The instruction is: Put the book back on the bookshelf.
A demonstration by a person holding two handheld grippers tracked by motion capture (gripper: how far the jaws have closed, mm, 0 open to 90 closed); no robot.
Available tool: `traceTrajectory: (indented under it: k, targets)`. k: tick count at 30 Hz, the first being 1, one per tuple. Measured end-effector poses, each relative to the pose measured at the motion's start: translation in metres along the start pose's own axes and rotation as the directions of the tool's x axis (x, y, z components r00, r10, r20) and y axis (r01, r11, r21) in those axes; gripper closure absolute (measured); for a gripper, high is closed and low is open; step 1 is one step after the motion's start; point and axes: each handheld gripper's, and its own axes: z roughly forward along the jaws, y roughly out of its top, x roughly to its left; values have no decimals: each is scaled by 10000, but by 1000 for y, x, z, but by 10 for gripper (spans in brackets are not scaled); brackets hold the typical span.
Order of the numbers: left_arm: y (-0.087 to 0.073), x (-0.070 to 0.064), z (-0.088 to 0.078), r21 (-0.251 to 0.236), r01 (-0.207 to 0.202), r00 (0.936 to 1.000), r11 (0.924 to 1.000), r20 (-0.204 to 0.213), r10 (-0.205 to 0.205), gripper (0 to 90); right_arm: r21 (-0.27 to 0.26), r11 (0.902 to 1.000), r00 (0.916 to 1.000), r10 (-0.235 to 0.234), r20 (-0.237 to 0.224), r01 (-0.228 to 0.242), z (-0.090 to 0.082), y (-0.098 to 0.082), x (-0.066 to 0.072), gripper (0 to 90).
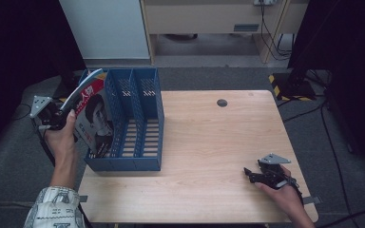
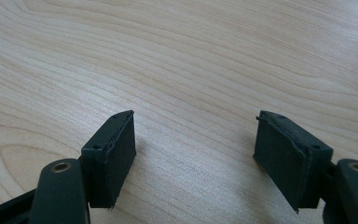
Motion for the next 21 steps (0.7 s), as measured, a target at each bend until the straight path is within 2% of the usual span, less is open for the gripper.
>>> traceTrajectory:
  k: [9, 21]
  targets:
    - [-3, 7, -2, 15, 87, 9998, 10000, -174, -86, 861, 0, 10000, 10000, -6, 0, 6, 0, 0, 0, 291]
    - [-4, 6, -1, 191, -20, 9996, 9998, -266, 25, 859, -3, 10000, 10000, -4, -5, 4, 0, 0, 0, 291]
